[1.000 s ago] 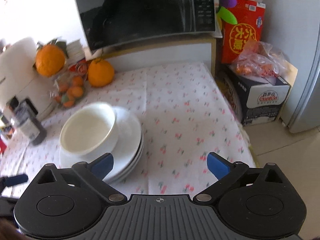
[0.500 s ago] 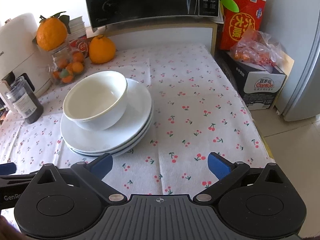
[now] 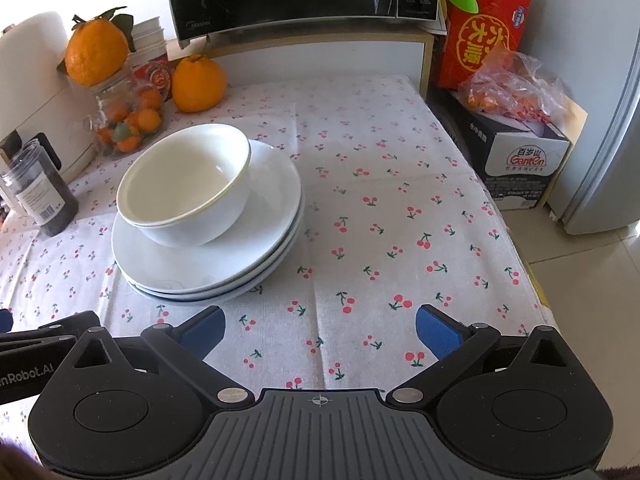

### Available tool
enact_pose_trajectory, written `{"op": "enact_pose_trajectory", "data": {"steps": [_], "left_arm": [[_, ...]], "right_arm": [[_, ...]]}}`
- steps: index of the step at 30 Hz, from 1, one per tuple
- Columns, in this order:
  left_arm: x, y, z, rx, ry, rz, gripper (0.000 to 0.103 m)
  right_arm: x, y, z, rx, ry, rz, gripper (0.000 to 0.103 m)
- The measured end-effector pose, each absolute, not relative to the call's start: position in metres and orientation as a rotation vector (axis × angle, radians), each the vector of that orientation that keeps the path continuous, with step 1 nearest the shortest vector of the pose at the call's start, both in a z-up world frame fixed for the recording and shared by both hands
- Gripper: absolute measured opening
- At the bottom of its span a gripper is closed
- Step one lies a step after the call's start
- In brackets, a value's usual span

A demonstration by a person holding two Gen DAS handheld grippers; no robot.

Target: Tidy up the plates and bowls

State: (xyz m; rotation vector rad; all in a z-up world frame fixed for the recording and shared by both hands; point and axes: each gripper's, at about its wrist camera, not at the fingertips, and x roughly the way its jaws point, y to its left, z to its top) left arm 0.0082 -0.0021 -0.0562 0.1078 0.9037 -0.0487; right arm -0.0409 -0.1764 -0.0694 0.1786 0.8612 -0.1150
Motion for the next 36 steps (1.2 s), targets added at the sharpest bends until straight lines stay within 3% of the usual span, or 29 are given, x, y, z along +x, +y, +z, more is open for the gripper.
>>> {"op": "enact_pose_trajectory", "data": {"steps": [36], "left_arm": [[0.006, -0.006, -0.046, 0.091, 0.81, -0.09, 0.103]], "right_arm": [[-0.045, -0.176, -0.061, 0.137, 0.769, -0.141, 0.103]]}}
